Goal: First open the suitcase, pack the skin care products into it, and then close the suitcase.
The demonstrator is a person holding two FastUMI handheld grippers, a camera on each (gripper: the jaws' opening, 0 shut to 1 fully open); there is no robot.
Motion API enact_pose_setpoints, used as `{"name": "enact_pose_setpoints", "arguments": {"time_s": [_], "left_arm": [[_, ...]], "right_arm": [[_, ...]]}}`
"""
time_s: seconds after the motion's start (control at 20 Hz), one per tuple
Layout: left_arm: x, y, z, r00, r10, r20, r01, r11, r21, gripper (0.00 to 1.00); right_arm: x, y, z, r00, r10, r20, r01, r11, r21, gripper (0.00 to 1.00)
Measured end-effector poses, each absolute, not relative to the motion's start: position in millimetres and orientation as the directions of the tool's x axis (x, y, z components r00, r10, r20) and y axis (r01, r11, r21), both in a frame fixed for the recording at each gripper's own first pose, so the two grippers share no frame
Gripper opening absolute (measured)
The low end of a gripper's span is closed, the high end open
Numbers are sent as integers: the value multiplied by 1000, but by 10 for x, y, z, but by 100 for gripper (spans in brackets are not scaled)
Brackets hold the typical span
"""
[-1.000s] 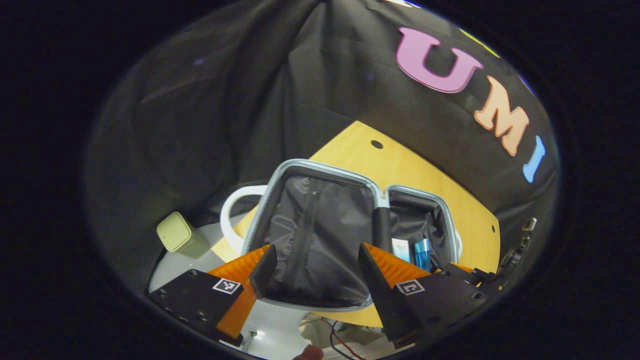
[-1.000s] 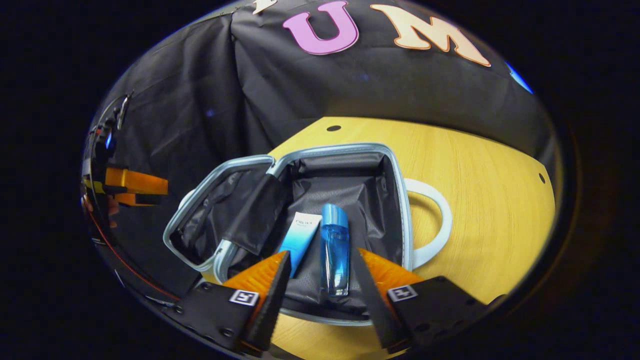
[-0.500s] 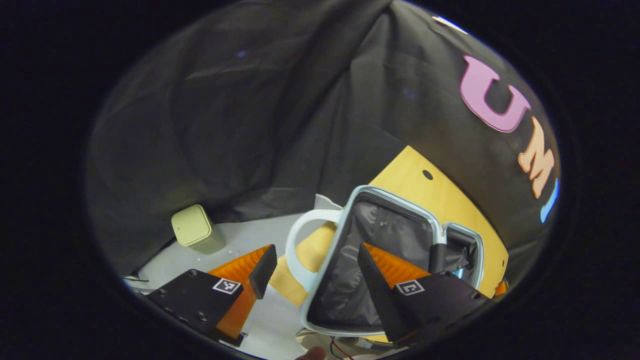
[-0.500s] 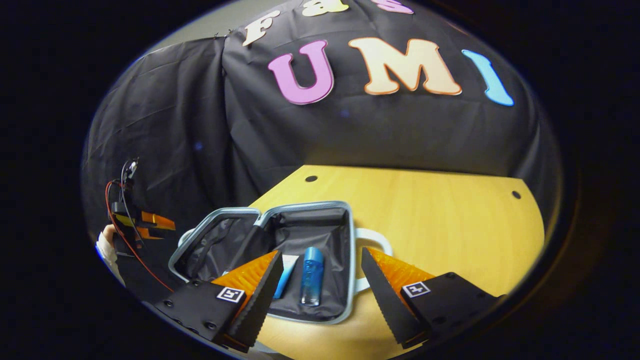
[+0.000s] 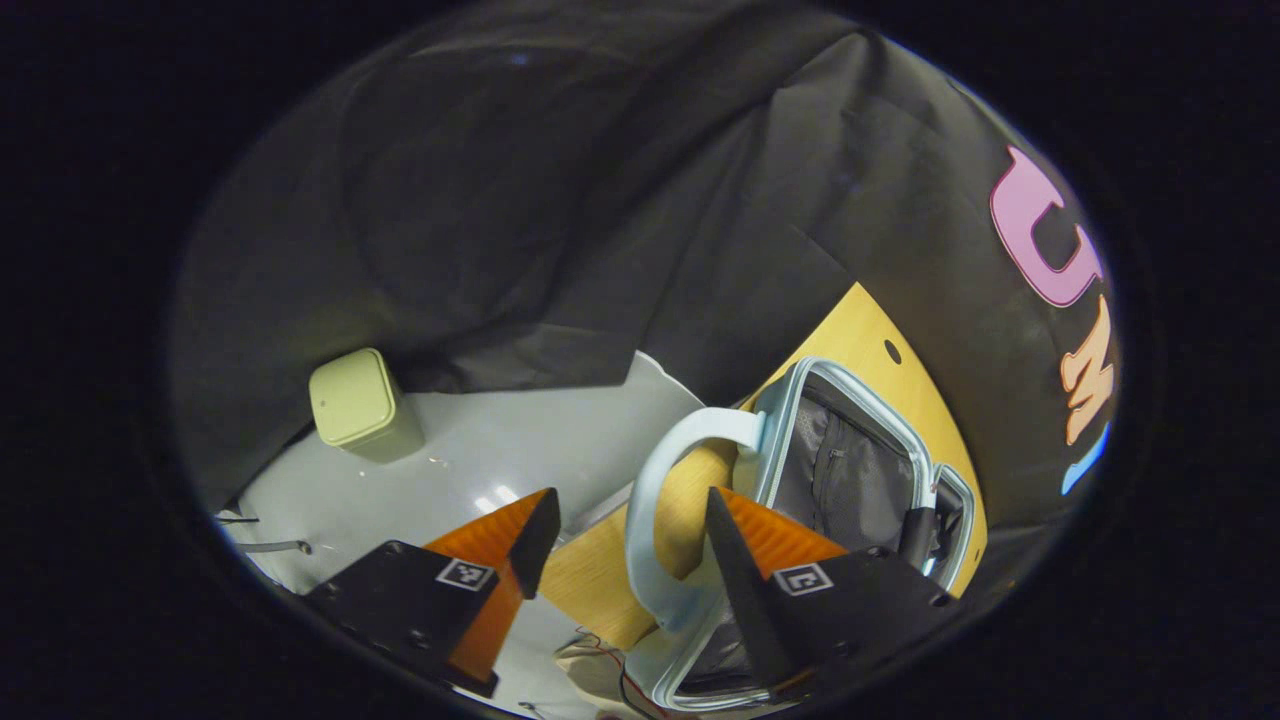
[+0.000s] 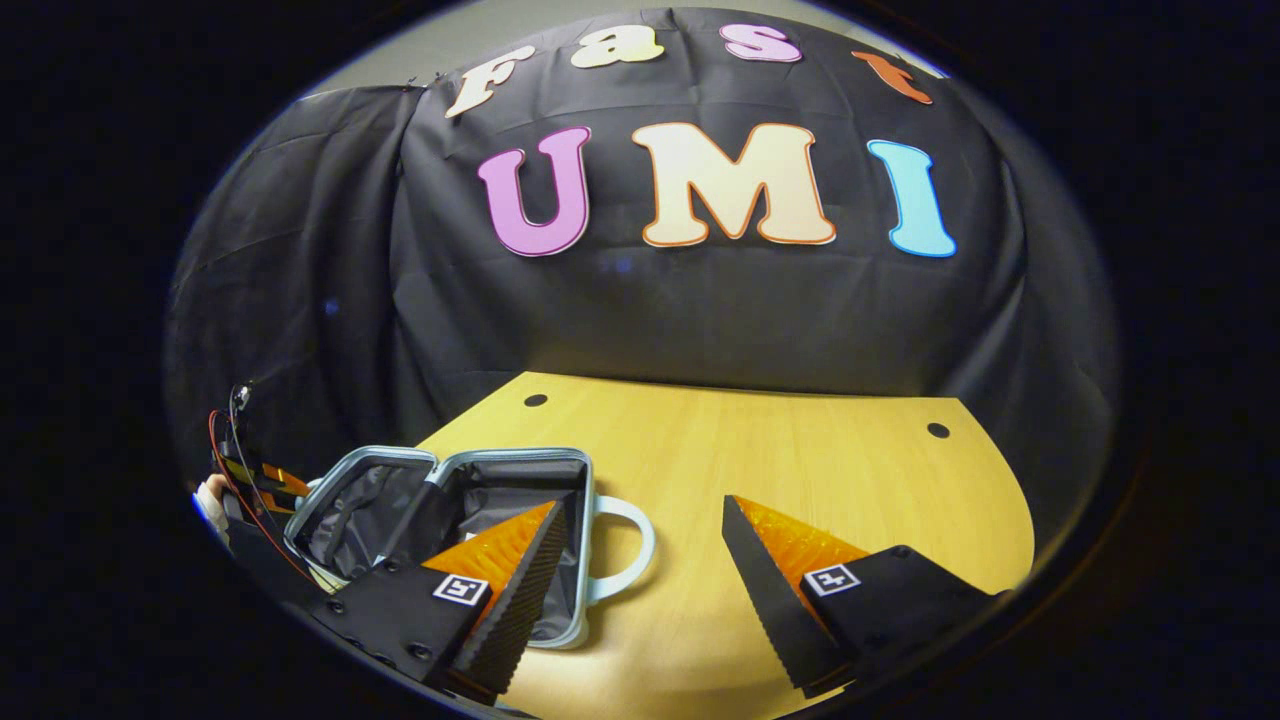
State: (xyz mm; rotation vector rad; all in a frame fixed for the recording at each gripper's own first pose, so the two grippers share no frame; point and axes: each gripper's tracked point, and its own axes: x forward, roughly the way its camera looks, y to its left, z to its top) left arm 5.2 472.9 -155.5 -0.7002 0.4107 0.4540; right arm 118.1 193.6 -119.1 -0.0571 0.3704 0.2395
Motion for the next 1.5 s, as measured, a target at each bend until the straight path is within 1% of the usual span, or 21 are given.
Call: {"name": "enact_pose_setpoints", "arguments": {"time_s": [0.05,0.1,0.15,0.2,0.25,0.3,0.35,0.45,0.7,0.85,1.0,1.1,1.15,1.2,1.25,1.5], "left_arm": [[89,4704,-1574,831,241,-502,-513,681,-522,65],[125,4666,-1588,838,227,-497,-499,686,-529,71],[163,4611,-1586,849,201,-488,-475,696,-539,61],[186,4585,-1586,854,189,-485,-465,696,-547,44],[184,4592,-1608,850,193,-490,-470,698,-541,41],[148,4632,-1649,839,208,-502,-485,705,-518,38],[114,4708,-1677,826,234,-513,-510,700,-501,28],[124,4670,-1647,834,231,-502,-508,677,-533,8],[99,4595,-1501,856,203,-475,-482,644,-594,7],[-21,4555,-1317,851,222,-475,-493,649,-580,7],[-134,4421,-890,875,248,-415,-460,691,-557,7],[-205,4254,-476,905,233,-356,-407,719,-563,6],[-223,4170,-295,917,225,-330,-382,734,-561,1],[-254,4048,-108,930,214,-300,-353,752,-557,6],[-294,3943,76,938,210,-275,-333,768,-547,5],[-344,3320,583,944,201,-260,-308,819,-484,5]], "right_arm": [[1166,1912,-1210,903,216,-371,-238,971,-14,98],[1154,1894,-1235,903,209,-375,-235,972,-22,98],[1144,1861,-1258,904,198,-379,-230,972,-41,98],[1138,1823,-1278,905,186,-381,-229,971,-69,94],[1123,1802,-1278,906,180,-383,-232,968,-93,98],[1114,1788,-1290,907,174,-383,-235,965,-118,98],[1100,1771,-1295,908,169,-383,-237,961,-139,99],[1073,1784,-1307,908,167,-385,-241,958,-154,98],[1034,1768,-1325,910,169,-378,-241,959,-151,100],[1024,1703,-1297,915,165,-369,-236,959,-156,99],[998,1639,-1284,916,167,-365,-240,957,-163,100],[978,1610,-1251,917,172,-361,-243,956,-163,99],[974,1596,-1246,917,174,-360,-244,956,-160,100],[967,1577,-1250,917,178,-357,-246,957,-155,100],[952,1553,-1238,918,181,-354,-247,957,-151,100],[880,1365,-1190,921,189,-341,-250,957,-146,99]]}}
